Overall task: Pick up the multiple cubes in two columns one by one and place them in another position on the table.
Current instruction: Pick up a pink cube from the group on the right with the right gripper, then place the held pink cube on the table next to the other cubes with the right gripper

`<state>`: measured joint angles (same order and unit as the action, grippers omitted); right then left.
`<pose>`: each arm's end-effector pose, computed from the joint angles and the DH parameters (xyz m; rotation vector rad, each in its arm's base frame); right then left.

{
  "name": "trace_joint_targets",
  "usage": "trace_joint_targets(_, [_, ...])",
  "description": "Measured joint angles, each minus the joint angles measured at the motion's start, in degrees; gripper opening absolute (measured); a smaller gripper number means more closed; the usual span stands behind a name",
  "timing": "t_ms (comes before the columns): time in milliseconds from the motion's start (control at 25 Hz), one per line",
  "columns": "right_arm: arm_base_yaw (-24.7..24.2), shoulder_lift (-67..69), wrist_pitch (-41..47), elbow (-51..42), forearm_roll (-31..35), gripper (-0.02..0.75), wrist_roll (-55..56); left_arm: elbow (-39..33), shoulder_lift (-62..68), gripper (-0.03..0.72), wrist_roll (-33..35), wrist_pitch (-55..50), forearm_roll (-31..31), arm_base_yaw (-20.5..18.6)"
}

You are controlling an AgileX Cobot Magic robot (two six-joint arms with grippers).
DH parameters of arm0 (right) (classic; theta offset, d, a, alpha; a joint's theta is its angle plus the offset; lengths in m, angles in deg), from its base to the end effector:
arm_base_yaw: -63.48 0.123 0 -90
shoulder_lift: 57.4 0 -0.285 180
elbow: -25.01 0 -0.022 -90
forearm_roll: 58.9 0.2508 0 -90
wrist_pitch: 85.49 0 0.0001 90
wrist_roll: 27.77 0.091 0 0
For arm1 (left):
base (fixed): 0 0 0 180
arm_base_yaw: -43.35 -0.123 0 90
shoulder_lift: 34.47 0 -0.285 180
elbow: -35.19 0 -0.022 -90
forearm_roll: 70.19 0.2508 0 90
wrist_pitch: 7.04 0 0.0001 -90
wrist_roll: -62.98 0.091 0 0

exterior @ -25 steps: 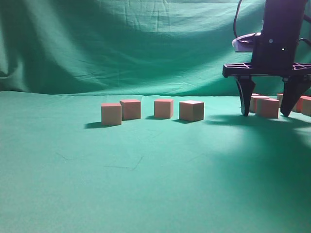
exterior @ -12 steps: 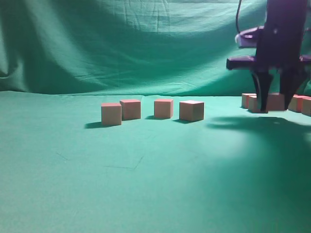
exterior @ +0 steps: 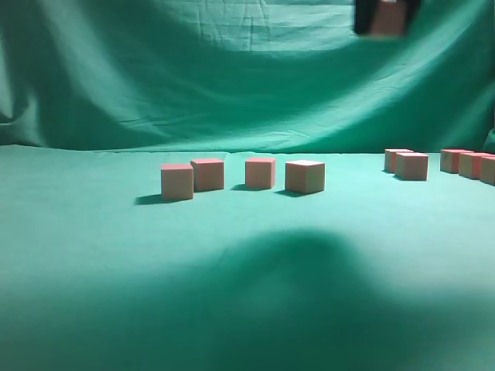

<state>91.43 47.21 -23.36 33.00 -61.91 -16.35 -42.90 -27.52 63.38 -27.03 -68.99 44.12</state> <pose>0.3169 0.1633 0.3070 -0.4204 2.7414 0.1086 0.0529 -0.0001 0.1774 0.0317 1.8328 0.0159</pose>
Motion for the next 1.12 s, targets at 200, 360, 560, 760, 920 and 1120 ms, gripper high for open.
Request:
trace_joint_targets(200, [11.54,-0.59,0.27,0.00,0.00,0.271,-0.03,0.00,0.00,0.000,0.00,0.00,0.00,0.00])
trace_joint_targets(360, [18.59,1.94,-1.67,0.00,0.19,0.271,-0.13,0.00,0.00,0.000,0.00,0.00,0.00,0.00])
trace_joint_targets(560, [23.20,6.86,-2.44,0.00,0.19,0.271,-4.58,0.00,0.00,0.000,0.00,0.00,0.00,0.00])
trace_joint_targets(760, [23.71,12.09,-5.01,0.00,-0.18,0.271,-5.73,0.00,0.00,0.000,0.00,0.00,0.00,0.00])
trace_joint_targets(920, [22.43,15.49,-9.45,0.00,-1.43,0.271,-5.96,0.00,0.00,0.000,0.00,0.00,0.00,0.00])
trace_joint_targets(1120, [20.49,18.70,-12.82,0.00,-2.60,0.271,-3.69,0.00,0.00,0.000,0.00,0.00,0.00,0.00])
